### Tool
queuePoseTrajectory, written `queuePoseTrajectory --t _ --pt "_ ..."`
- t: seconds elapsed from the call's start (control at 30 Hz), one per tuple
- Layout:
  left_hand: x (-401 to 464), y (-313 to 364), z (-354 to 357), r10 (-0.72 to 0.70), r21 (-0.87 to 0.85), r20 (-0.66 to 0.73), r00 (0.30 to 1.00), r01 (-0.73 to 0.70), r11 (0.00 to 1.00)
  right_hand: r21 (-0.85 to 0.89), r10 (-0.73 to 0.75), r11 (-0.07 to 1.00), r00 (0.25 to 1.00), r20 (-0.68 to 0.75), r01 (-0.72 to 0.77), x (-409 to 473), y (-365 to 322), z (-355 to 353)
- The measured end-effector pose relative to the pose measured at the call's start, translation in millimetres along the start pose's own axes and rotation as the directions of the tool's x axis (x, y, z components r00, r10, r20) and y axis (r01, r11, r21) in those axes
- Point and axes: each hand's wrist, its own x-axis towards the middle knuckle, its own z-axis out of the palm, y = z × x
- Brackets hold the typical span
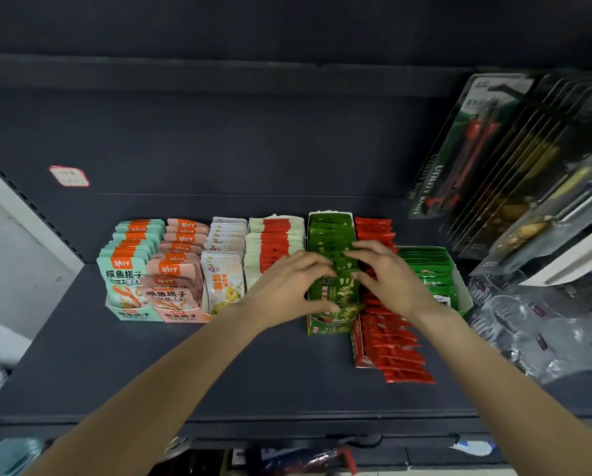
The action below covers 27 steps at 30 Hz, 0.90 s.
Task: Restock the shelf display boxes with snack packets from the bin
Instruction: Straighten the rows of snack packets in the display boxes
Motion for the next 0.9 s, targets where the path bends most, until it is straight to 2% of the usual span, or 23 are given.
queuePoseTrajectory --t 0.1,0.3,0.37,0.43,0.5,0.6,0.7,0.8,0.9 --pt "0 5 6 -0.018 0.077 0.019 1.000 0.016 0.997 0.025 -0.019 1.000 0.999 0.030 0.018 -3 1 -2" --pt "22 9 5 -0.155 0.113 -0.095 0.983 0.166 0.980 0.141 0.019 0.988 0.971 0.237 -0.054 -6 3 -9" --pt "28 7 9 -0.202 0.205 -0.062 0.977 0.211 0.956 0.007 0.017 1.000 0.959 0.284 -0.020 -6 2 -10" --pt "29 6 15 -0.226 0.295 0.003 0.974 0.215 0.931 -0.203 -0.018 0.976 0.964 0.264 0.074 -4 3 -5" --pt "26 6 18 -0.225 0.309 0.049 0.973 0.200 0.930 -0.284 -0.079 0.950 0.979 0.190 0.132 -1 5 3" --pt "20 8 17 -0.194 0.307 0.093 0.977 0.157 0.939 -0.234 -0.098 0.965 0.991 0.095 0.118 -1 3 3" --pt "22 6 11 -0.222 0.294 0.116 0.968 0.180 0.939 -0.205 -0.102 0.973 0.995 0.015 0.103 -1 -4 0" --pt "31 7 6 -0.281 0.246 0.150 0.948 0.240 0.939 -0.242 -0.037 0.968 0.994 0.101 0.061 5 -10 -1" --pt "36 7 1 -0.315 0.121 0.140 0.939 0.299 0.946 -0.243 0.015 0.970 0.984 0.176 0.029 9 -13 -1"
